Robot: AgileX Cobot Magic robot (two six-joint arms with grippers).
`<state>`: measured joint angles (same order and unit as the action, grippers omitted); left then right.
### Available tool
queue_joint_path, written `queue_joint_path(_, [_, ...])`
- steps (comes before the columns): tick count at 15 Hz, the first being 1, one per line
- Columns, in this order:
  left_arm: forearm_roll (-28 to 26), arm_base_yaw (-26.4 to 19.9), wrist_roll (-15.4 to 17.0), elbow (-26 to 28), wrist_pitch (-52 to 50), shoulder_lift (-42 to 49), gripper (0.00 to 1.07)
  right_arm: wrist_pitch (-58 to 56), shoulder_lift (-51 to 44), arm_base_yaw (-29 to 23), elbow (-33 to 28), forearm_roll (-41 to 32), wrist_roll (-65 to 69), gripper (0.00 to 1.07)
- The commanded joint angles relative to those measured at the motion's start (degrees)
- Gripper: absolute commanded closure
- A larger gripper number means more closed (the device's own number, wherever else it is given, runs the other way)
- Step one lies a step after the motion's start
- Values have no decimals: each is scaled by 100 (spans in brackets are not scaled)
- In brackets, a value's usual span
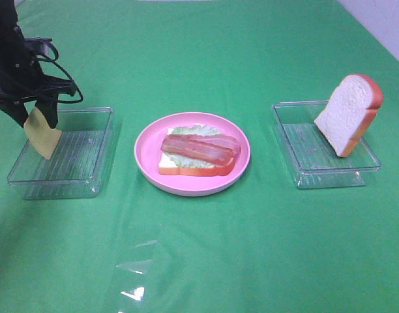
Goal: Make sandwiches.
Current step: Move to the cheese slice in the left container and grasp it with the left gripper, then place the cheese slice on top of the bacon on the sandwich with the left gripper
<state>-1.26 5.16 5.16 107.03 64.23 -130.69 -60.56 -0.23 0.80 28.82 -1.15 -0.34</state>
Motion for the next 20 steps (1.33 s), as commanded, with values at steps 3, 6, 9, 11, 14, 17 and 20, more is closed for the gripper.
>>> queue_joint_path(3, [-6,0,120,23,-6,-34,59,29,-138,0,-17,0,34,9])
queue_joint_path(6, [-6,0,126,23,63,-34,89,29,-138,0,-17,0,34,9])
queue_joint_path(9, [-6,0,46,23,52,-34,107,29,-138,0,-17,0,34,9])
queue_joint_path(11, [-6,0,-6,23,74,-34,107,29,-138,0,-17,0,34,9])
queue_joint_path(14, [-52,11,40,23,355,23,107,29,-138,0,-17,0,34,9])
queue_joint_path(17, [-52,11,-74,23,447,264,107,29,-138,0,-17,0,34,9])
queue_joint_path(20, [-80,46,-264,23,716,670,107,29,-138,0,-17,0,34,9])
